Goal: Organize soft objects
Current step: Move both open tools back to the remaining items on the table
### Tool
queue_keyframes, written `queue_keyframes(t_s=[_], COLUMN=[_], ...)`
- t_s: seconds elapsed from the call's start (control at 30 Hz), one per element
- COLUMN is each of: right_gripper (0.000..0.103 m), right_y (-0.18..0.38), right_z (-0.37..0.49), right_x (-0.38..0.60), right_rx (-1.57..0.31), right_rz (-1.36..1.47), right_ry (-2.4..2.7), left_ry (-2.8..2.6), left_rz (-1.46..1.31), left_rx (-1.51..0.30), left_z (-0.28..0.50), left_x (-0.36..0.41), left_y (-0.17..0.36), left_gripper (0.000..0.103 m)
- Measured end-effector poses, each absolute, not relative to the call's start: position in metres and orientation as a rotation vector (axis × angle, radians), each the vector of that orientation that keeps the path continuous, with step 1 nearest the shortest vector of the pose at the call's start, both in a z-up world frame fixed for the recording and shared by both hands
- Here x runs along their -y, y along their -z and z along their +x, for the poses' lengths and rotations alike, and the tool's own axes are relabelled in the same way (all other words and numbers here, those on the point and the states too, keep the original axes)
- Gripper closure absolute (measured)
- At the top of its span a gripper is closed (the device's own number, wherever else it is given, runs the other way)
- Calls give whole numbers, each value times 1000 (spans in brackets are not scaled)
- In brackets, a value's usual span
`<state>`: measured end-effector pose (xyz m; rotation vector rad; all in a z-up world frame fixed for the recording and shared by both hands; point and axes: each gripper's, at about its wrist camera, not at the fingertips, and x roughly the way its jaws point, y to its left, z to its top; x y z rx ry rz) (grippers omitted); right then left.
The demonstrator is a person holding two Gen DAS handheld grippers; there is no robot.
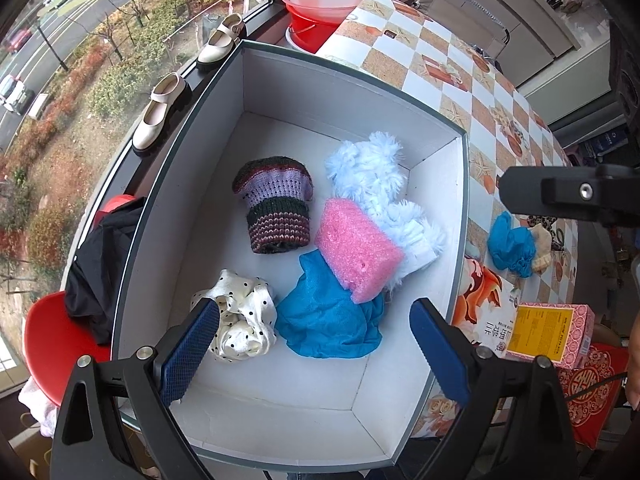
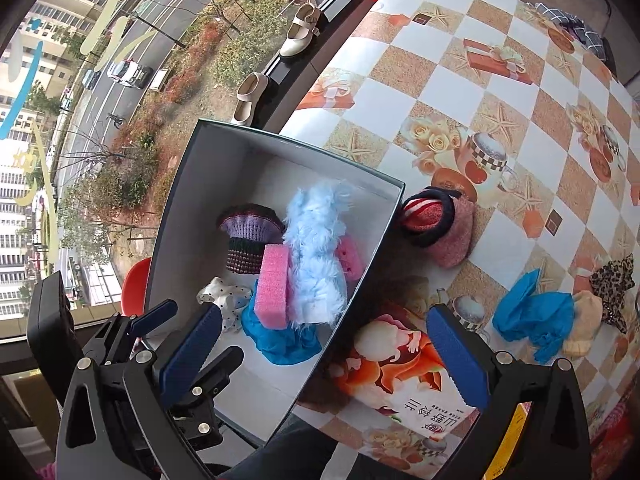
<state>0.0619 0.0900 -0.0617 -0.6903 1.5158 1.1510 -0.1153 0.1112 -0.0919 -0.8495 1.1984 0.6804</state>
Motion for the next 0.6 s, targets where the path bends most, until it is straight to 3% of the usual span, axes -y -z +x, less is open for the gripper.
queue_keyframes(t_s=[0.6], right_gripper=[0], right_y=[28], right_z=[134], right_x=[-11], right_rx=[-1560], right_rz=[-412], right_ry=[-1020], left_ry=[-572], left_rz=[-734], left_rx=[-1231], left_z=[-58], left_x=[-82], left_y=[58], left_gripper=[6])
